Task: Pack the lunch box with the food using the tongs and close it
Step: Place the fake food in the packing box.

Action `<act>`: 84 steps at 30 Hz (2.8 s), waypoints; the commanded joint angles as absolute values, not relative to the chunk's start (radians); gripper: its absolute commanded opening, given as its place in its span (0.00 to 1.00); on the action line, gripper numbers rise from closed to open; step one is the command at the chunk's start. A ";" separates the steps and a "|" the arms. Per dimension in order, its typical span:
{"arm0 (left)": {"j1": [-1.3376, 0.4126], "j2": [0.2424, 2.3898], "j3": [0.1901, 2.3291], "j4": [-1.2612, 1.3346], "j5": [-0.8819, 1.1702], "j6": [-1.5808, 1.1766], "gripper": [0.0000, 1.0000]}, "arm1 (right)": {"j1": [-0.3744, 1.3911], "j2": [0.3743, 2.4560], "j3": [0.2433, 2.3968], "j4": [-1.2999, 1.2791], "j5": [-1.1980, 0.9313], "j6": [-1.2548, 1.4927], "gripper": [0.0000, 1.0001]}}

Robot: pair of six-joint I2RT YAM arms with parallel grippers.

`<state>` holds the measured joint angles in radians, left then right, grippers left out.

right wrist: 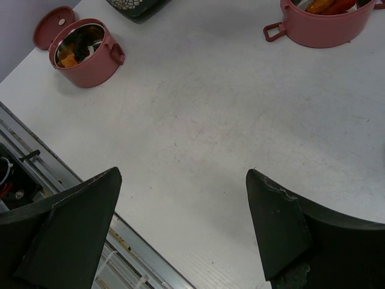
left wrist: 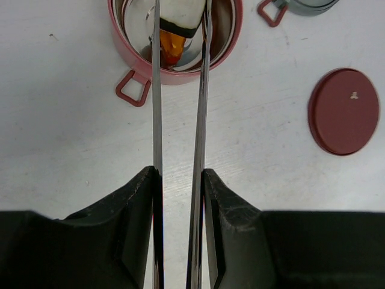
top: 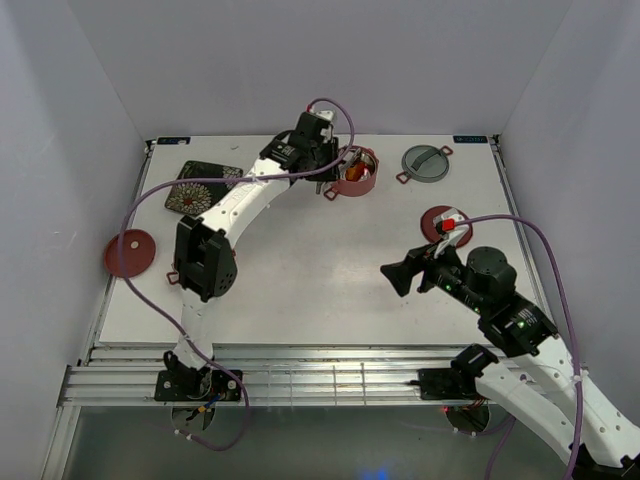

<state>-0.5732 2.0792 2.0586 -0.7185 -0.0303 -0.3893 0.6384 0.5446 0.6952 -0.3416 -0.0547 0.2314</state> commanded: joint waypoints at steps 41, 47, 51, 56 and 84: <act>-0.626 2.158 2.026 -0.565 -0.190 -0.261 0.52 | 0.644 0.543 0.712 -0.304 -0.063 0.225 0.90; -0.626 2.160 2.045 -0.569 -0.178 -0.265 0.53 | 0.644 0.534 0.709 -0.305 -0.061 0.225 0.90; -0.627 2.160 2.048 -0.571 -0.181 -0.268 0.53 | 0.644 0.531 0.707 -0.304 -0.063 0.225 0.90; -0.632 2.145 2.054 -0.574 -0.181 -0.271 0.53 | 0.644 0.531 0.706 -0.304 -0.064 0.225 0.90; -0.652 1.579 1.582 -0.534 -0.350 -0.440 0.49 | 0.644 0.546 0.723 -0.339 -0.011 0.226 0.90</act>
